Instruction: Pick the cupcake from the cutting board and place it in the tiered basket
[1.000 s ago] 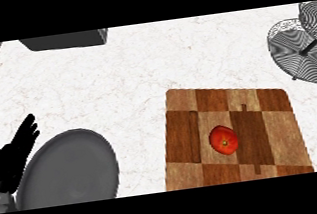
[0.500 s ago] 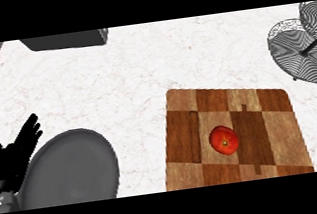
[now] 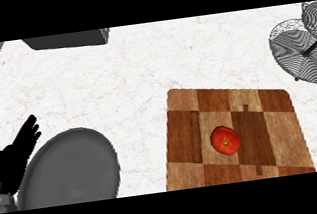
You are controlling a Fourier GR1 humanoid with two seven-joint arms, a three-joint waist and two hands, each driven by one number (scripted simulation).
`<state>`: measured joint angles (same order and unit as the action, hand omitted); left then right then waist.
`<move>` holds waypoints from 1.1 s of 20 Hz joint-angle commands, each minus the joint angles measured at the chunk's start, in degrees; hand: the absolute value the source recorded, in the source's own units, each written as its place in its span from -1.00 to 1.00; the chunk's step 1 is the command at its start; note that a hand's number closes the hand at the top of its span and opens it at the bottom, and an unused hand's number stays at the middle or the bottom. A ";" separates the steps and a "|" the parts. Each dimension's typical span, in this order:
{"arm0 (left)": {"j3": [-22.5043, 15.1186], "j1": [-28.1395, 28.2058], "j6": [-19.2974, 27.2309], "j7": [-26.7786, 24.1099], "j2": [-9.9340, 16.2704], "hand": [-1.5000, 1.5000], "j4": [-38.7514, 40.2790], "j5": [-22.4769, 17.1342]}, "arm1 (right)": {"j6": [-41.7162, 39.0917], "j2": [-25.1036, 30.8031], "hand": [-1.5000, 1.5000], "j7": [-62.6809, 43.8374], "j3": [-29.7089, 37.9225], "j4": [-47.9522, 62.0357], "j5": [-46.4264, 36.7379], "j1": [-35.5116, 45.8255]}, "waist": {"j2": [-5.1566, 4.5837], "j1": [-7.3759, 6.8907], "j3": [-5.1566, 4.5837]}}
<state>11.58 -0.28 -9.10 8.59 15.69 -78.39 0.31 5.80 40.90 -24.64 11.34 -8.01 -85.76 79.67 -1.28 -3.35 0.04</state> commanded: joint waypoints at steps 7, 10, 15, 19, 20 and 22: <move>0.39 2.76 -0.54 -0.10 -0.22 0.00 -2.54 -0.79 | -7.65 1.80 -1.00 -13.51 6.64 3.58 6.19 -2.12 | 0.24 0.03 0.06; 0.27 -1.78 0.76 0.55 -0.86 0.00 1.52 0.02 | -5.19 0.59 -1.00 -11.96 7.30 0.74 7.24 -2.06 | 0.03 0.66 0.02; -0.27 1.03 0.93 0.19 -1.40 0.00 -0.90 0.51 | 3.45 3.39 -1.00 -7.11 9.34 -3.99 9.48 -3.90 | 0.19 0.88 0.07; 0.35 1.24 0.46 2.07 -0.03 0.00 -2.95 0.16 | 6.82 4.12 -1.00 -11.86 11.06 -7.47 10.91 -0.16 | 0.72 1.20 0.03; 0.25 1.73 1.39 3.91 -1.05 0.00 -4.51 -0.17 | 6.55 4.15 -1.00 -13.99 11.77 -7.79 11.56 0.29 | 0.93 1.43 0.02; 0.67 2.44 1.41 0.74 -1.27 0.00 -1.94 0.23 | 5.67 6.66 -1.00 -15.89 13.90 -8.83 13.54 1.13 | 1.23 2.57 -0.05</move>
<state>11.64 1.49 -7.89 9.83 14.53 -80.67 0.77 11.14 44.66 -37.42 22.65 -14.68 -74.60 79.12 -0.53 -1.93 0.02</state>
